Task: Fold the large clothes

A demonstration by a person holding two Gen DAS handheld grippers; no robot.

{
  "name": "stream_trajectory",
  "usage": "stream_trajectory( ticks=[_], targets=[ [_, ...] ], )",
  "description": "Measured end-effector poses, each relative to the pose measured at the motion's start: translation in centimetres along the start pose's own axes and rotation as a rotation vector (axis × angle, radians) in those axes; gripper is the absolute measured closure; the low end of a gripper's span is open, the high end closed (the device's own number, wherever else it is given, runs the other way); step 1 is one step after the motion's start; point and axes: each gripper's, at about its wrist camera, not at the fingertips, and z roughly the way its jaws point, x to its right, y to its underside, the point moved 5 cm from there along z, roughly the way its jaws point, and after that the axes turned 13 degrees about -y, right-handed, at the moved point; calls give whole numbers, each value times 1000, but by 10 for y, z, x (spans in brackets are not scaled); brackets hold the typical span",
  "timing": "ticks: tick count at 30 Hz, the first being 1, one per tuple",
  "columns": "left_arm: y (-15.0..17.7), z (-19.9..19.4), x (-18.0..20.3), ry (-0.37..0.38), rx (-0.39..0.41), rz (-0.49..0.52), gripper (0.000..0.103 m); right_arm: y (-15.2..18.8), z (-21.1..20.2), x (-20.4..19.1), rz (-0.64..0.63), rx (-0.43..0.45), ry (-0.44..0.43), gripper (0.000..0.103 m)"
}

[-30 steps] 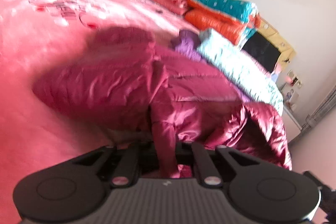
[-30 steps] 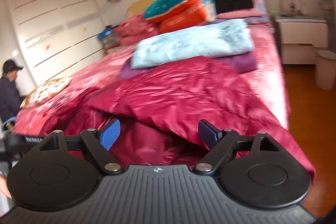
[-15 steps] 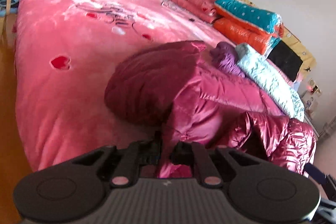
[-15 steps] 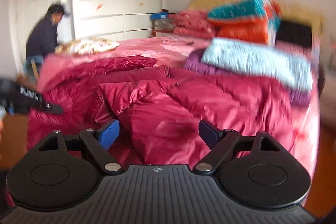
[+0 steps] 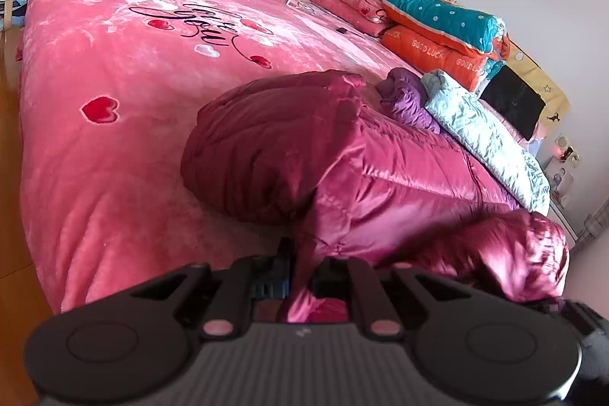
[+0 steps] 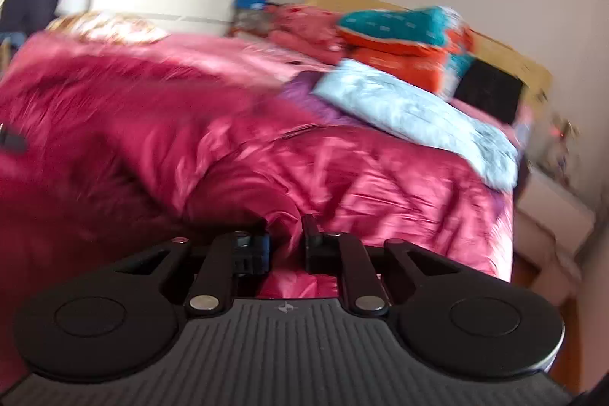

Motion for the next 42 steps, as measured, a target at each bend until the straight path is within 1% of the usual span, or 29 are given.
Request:
stream_trajectory(
  ticks=[3, 6, 9, 10, 12, 13, 15, 17, 18, 19, 21, 22, 23, 24, 25, 26, 27, 28, 30, 34, 35, 37, 38, 40, 42],
  targets=[
    [-2, -2, 2, -2, 10, -6, 96, -11, -25, 38, 113, 45, 40, 91],
    [-5, -8, 3, -4, 27, -6, 96, -16, -53, 77, 212, 100, 105, 91],
    [-7, -14, 3, -9, 41, -11, 96, -17, -86, 126, 343, 159, 181, 91],
    [-8, -16, 3, -13, 47, -13, 96, -8, -107, 141, 383, 176, 203, 91],
    [-8, -20, 2, -20, 59, -15, 96, -2, -133, 170, 457, 212, 244, 91],
    [-8, -23, 1, -25, 65, -17, 96, 7, -151, 178, 483, 223, 264, 91],
    [-8, -27, 0, -31, 73, -23, 96, 21, -170, 200, 547, 237, 298, 91],
    [-9, -31, -2, -39, 80, -28, 97, 38, -180, 215, 618, 238, 310, 91],
    [-8, -34, -2, -46, 86, -28, 97, 47, -185, 224, 658, 234, 312, 91],
    [-9, -36, -3, -51, 89, -28, 97, 67, -195, 225, 688, 229, 313, 91],
    [-9, -38, -5, -63, 93, -26, 97, 91, -207, 239, 741, 207, 312, 91],
    [-8, -39, -6, -70, 91, -22, 97, 101, -212, 227, 749, 180, 307, 91],
    [-7, -39, -6, -76, 92, -18, 97, 108, -212, 228, 750, 149, 313, 90],
    [-6, -39, -7, -86, 93, -12, 97, 117, -216, 230, 750, 120, 333, 81],
    [-5, -39, -7, -98, 94, -3, 97, 124, -212, 230, 749, 89, 338, 67],
    [-3, -39, -7, -101, 93, 7, 97, 133, -214, 230, 747, 62, 342, 61],
    [-2, -40, -7, -108, 89, 16, 97, 140, -216, 231, 741, 44, 359, 45],
    [0, -41, -6, -116, 87, 26, 97, 145, -218, 224, 733, 38, 379, 34],
    [2, -46, -5, -122, 83, 41, 96, 155, -224, 228, 719, 27, 411, 27],
    [4, -64, -2, -119, 90, 54, 96, 170, -241, 241, 740, 41, 458, 19],
    [4, -70, -1, -117, 93, 57, 96, 170, -245, 240, 745, 51, 459, 17],
    [4, -84, 2, -111, 108, 65, 96, 175, -256, 231, 751, 82, 447, 8],
    [2, -90, 4, -109, 117, 71, 94, 174, -261, 228, 755, 98, 432, 7],
    [-1, -99, 9, -104, 131, 77, 85, 164, -263, 223, 751, 126, 393, 5],
    [-8, -106, 14, -100, 145, 71, 69, 148, -262, 216, 729, 148, 336, 5]
  ],
)
